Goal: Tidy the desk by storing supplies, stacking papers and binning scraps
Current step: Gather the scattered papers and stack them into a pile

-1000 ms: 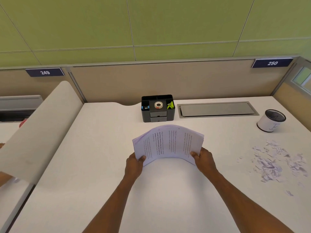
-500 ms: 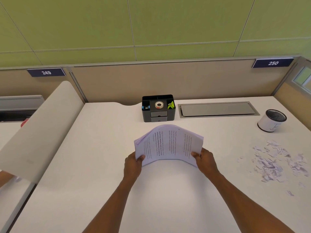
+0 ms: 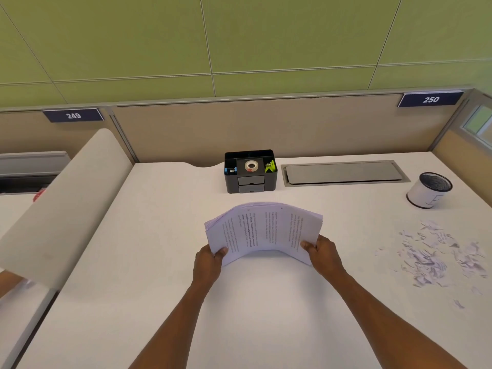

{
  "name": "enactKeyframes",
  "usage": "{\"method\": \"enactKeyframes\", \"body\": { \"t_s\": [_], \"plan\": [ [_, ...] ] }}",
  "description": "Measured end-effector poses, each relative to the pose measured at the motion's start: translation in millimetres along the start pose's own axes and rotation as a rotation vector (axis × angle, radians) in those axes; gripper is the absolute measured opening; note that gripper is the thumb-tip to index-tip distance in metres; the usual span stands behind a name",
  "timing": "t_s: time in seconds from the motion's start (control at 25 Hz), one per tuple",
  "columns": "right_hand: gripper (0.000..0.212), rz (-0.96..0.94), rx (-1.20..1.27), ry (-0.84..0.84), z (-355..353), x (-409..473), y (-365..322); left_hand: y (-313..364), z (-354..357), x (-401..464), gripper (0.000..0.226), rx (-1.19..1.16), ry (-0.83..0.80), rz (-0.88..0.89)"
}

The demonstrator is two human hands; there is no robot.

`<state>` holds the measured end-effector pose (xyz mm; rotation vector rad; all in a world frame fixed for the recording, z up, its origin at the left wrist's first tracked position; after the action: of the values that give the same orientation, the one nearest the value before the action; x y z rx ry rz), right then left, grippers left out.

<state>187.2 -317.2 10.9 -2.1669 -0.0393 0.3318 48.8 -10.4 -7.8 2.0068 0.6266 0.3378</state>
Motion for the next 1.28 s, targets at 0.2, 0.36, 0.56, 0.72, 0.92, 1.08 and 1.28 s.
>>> {"method": "enactKeyframes", "body": {
  "t_s": [0.2,0.36,0.56,0.72,0.92,1.08,1.28],
  "plan": [
    [0.026,-0.013,0.018,0.002,0.3,-0.9,-1.1,0.4,-5.1,1.9,0.022,0.051,0.032,0.039],
    [0.026,-0.026,-0.055,-0.009,1.1,3.1,-0.7,-0.2,-5.0,4.2,0.023,0.059,-0.006,0.005],
    [0.026,-0.028,-0.051,0.007,-4.0,9.9,0.8,-0.4,-2.5,2.7,0.02,-0.086,-0.192,-0.061],
    [0.042,0.006,0.102,0.062,-15.2,9.3,6.9,4.5,-1.1,-9.6,0.033,-0.315,-0.333,-0.066],
    [0.081,0.171,0.416,0.215,-19.0,-2.2,16.5,3.3,7.2,-14.7,0.041,-0.531,-0.293,-0.087],
    [0.067,0.279,0.735,-0.048,24.4,-18.6,7.3,18.1,18.3,-14.5,0.046,-0.657,-0.216,-0.107],
    [0.036,0.107,0.815,-0.283,57.0,-33.4,-39.2,43.0,43.9,-20.8,0.047,-0.735,-0.211,-0.115]
  ]
}}
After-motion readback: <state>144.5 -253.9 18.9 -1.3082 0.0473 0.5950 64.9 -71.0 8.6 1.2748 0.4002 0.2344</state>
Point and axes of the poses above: each hand's wrist, its own x-axis towards the middle knuckle, its own z-axis out of the palm, y = z × x, the point moved 7 cm from there along x, towards the middle knuckle, and after that the axes turned 7 degrees about z, right-handed, at the moved point
